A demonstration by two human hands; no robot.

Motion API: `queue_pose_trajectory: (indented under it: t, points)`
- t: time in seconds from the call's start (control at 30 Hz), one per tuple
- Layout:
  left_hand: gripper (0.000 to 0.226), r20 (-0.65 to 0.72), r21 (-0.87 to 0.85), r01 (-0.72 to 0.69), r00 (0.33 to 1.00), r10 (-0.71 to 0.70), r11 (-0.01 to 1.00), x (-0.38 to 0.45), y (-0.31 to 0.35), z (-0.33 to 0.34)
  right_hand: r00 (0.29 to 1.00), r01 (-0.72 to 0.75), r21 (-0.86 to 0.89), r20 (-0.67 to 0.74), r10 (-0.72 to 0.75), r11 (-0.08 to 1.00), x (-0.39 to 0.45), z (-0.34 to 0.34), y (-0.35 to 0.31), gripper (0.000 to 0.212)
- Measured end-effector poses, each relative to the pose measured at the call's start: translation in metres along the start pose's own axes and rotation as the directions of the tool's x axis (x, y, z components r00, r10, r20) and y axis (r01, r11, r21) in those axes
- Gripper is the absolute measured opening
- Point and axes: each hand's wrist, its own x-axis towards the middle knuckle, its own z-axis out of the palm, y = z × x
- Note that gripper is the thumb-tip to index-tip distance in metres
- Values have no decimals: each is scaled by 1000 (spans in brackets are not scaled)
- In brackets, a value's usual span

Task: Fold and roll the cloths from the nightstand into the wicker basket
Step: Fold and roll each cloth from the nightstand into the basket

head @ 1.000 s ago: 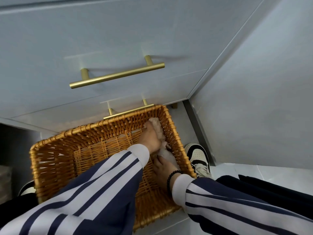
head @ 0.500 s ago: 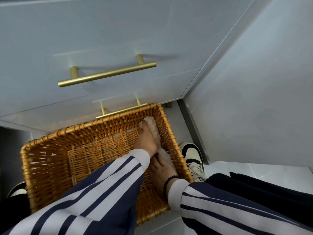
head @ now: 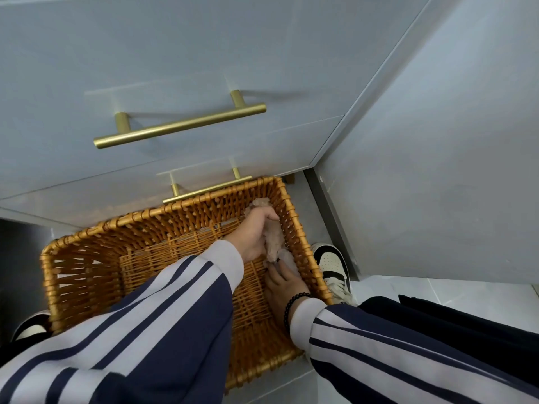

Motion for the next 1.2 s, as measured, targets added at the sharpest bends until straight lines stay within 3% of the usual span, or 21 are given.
queue_pose_trajectory:
  t: [0.17,0.27,0.43,0.57,0.67,0.77,0.97,1.07,1.2]
  points:
    - [55,-52,98,36,998,-31,995,-2,3,1,1000,3,16,-15,-3,1000,-3,-7,-5,61]
    - [46,-123,197,60,992,-36,979,-8,6,4,995,47,110,-94,-37,993,-9,-16,-12,54]
    - [73,-188,248,60,982,-13,967,-25,7,-7,981,98,325,-190,-37,941,-28,-29,-13,40]
    - [60,-217,319,13,974,60,948,-68,16,-7,980,47,511,-190,59,858,-54,-40,8,36]
    - [55,-241,358,-27,963,120,933,-94,22,-10,975,-54,523,-155,157,850,-77,-49,33,44]
    - [49,-281,402,-80,937,206,912,-124,34,-7,951,-171,535,-129,281,827,-103,-68,56,34]
    - [36,-236,449,-196,915,328,872,-202,52,6,888,-162,585,-265,376,795,-162,-136,87,19]
    - [55,-215,512,-243,892,397,824,-239,57,10,861,-203,554,-292,416,808,-194,-163,96,20]
    - [61,-210,552,-289,859,466,782,-289,64,14,828,-189,622,-315,464,760,-236,-193,103,33]
